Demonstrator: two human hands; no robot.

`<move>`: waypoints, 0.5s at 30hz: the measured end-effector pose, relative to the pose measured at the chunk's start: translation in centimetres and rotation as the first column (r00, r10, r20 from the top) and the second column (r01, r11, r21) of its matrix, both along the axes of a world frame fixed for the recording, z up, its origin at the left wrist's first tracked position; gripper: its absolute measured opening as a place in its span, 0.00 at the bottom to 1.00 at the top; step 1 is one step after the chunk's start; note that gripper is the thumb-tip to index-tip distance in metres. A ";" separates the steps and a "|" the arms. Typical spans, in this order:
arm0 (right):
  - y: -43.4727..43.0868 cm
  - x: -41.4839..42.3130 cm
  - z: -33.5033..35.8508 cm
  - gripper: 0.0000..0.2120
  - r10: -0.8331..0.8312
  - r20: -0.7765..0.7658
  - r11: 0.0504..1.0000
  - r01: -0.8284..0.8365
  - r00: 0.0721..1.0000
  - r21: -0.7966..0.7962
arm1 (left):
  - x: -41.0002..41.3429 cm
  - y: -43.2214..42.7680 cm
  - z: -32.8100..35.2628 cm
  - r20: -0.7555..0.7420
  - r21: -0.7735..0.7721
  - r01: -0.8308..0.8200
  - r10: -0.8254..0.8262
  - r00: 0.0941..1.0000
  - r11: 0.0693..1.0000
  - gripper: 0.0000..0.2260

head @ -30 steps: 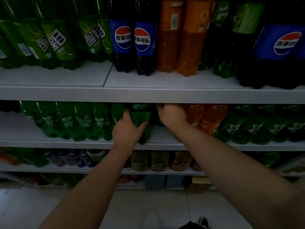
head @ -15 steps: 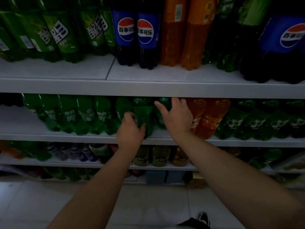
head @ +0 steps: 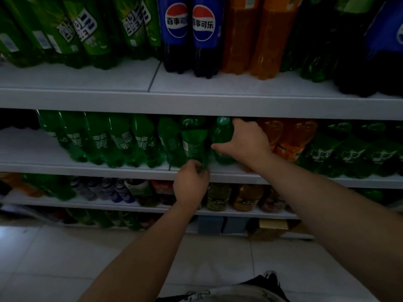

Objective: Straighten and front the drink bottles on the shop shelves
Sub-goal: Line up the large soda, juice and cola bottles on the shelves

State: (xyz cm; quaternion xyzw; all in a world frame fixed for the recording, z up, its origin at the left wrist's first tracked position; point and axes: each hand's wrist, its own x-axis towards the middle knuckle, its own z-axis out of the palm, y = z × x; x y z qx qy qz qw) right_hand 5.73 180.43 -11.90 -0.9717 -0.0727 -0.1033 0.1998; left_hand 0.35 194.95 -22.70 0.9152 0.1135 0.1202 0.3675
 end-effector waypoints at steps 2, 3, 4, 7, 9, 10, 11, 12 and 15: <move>0.1 -0.2 -0.4 0.34 -0.056 0.045 0.998 0.056 0.997 -0.003 | -0.3 -1.0 -0.4 0.029 -0.025 0.101 -0.101 0.995 0.995 0.19; 0.2 -0.3 -0.6 0.34 -0.078 0.072 0.997 0.079 0.994 -0.017 | -0.4 -1.5 -0.5 0.049 -0.040 0.139 -0.137 0.989 0.989 0.22; 0.3 -0.3 -0.7 0.34 -0.095 0.099 0.994 0.099 0.991 -0.036 | -0.4 -2.1 -0.3 0.059 -0.071 0.167 -0.163 0.985 0.983 0.25; 0.6 -0.5 -0.8 0.33 -0.125 0.143 0.989 0.134 0.982 -0.055 | 0.3 -3.5 0.7 0.066 -0.218 0.248 -0.240 0.969 0.944 0.34; 0.6 -0.8 -0.9 0.33 -0.136 0.146 0.988 0.145 0.980 -0.050 | 0.8 -4.4 1.2 0.078 -0.273 0.275 -0.264 0.961 0.922 0.37; 0.5 -1.0 -0.9 0.33 -0.135 0.148 0.989 0.142 0.980 -0.040 | 0.9 -4.8 1.3 0.086 -0.297 0.265 -0.250 0.964 0.917 0.37; 0.5 -1.2 -0.9 0.34 -0.131 0.148 0.990 0.136 0.980 -0.023 | 1.0 -5.2 1.3 0.089 -0.322 0.236 -0.218 0.972 0.917 0.37; 0.4 -1.4 -0.8 0.35 -0.128 0.148 0.991 0.130 0.981 -0.004 | 1.0 -5.4 1.2 0.087 -0.338 0.196 -0.177 0.980 0.920 0.37; 0.3 -2.1 -0.3 0.38 -0.123 0.116 0.992 0.119 0.986 0.039 | 1.0 -5.8 1.0 0.106 -0.323 0.122 -0.092 0.990 0.939 0.34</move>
